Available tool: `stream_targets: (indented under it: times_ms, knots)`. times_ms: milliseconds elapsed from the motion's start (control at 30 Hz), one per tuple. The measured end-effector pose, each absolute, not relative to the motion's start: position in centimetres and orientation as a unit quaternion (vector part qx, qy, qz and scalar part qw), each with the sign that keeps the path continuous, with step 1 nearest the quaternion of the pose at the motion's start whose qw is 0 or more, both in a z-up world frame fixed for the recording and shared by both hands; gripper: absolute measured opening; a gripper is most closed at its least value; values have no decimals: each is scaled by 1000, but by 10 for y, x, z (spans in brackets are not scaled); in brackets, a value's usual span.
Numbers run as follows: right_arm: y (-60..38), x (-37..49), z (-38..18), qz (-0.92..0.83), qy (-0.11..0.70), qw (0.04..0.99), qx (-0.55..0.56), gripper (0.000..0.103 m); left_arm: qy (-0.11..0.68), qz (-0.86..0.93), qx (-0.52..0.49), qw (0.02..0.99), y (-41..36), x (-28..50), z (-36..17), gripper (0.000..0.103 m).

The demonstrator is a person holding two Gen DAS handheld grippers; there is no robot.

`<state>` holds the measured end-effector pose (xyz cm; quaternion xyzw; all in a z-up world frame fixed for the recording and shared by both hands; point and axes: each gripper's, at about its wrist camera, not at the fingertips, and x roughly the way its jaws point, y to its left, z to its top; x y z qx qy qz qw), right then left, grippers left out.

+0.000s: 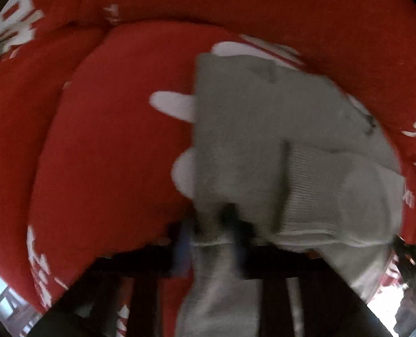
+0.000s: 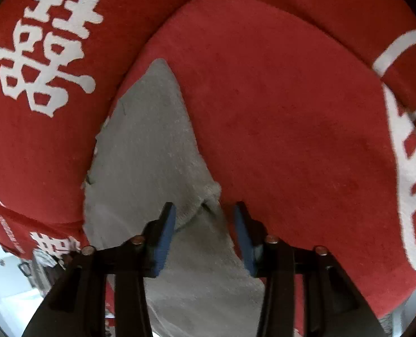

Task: Fold small clothes
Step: 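Open both grippers and move them back to the sweatshirt hem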

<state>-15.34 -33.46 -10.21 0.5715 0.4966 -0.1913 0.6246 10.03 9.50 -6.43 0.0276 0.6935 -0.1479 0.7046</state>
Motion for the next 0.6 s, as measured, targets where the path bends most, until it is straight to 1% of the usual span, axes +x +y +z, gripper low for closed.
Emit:
stream_targets:
  times_ms: [100,267,433,533,567,600]
  knots:
    - [-334,-143,-92,-189,520,645,527,10,675,-158,79,716,86,94,-62,21]
    - [-337,-143,-103,-189,533,650,507,10,667,-155,70,726,93,91,-62,21]
    - [-327,-144,-92,-204,554,646,484,10,680,-131,58,719,105,81,-51,22]
    - [-321,-149,-80,-210,560,648,472,11,684,-130,76,714,100,70,-41,22]
    - [-318,-151,-75,-211,559,648,472,16,684,-134,81,712,97,65,-37,22]
    - [-314,-154,-70,-212,560,647,471,17,684,-136,86,712,94,60,-33,22]
